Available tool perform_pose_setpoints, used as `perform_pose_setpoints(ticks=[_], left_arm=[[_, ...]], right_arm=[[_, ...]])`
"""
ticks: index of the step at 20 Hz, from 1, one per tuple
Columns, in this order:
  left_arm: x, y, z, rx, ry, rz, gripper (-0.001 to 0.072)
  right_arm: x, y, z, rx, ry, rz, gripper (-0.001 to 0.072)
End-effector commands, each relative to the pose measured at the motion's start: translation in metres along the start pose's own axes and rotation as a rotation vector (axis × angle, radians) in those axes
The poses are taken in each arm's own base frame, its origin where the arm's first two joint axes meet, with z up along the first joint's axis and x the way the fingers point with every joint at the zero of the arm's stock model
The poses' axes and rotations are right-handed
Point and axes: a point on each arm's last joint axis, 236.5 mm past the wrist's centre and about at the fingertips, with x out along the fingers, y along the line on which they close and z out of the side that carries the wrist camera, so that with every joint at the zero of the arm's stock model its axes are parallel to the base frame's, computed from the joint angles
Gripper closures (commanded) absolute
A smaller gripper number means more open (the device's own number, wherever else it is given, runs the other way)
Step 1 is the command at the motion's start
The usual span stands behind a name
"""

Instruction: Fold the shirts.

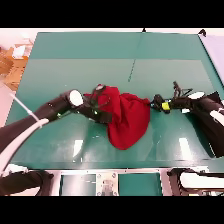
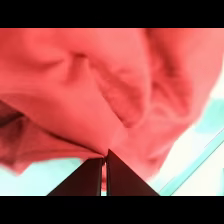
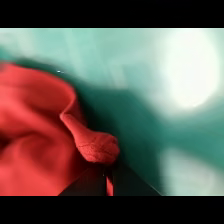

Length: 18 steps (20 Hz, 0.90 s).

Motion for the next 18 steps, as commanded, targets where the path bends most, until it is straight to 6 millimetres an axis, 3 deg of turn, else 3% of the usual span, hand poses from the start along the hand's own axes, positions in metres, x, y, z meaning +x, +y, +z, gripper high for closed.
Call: perform_pose_setpoints(ticks=[1,3,5,7,10,12,14,16,18], left_arm=[[-0.109,0.007,0.05,0.15,-0.199,0.27,0.0685],[-0.211,-0.009,0.081,0.216,-0.429,0.399,0.0685],[-0.311,-0.038,0.089,0.272,-0.641,0.458,0.0685],[-0.399,-0.077,0.083,0.311,-0.848,0.438,0.0685],[-0.502,-0.126,0.056,0.381,-1.098,0.386,0.0684],[-0.539,-0.141,0.04,0.407,-1.177,0.376,0.0684],[-0.551,-0.146,0.034,0.428,-1.201,0.382,0.0684],[-0.539,-0.138,0.033,0.416,-1.146,0.396,0.0684],[-0.513,-0.125,0.041,0.405,-1.067,0.423,0.0684]], right_arm=[[-0.063,0.069,0.036,-0.158,-0.106,0.125,0.0698],[-0.14,0.131,0.055,-0.287,-0.264,0.181,0.0698],[-0.237,0.205,0.051,-0.457,-0.478,0.228,0.0698],[-0.325,0.274,0.018,-0.641,-0.68,0.264,0.0698],[-0.425,0.346,-0.051,-0.863,-0.937,0.302,0.0697],[-0.465,0.366,-0.086,-0.927,-1.063,0.3,0.0697],[-0.478,0.371,-0.106,-0.959,-1.106,0.29,0.0697],[-0.468,0.366,-0.112,-0.958,-1.061,0.281,0.0697],[-0.445,0.352,-0.106,-0.936,-0.977,0.262,0.0697]])
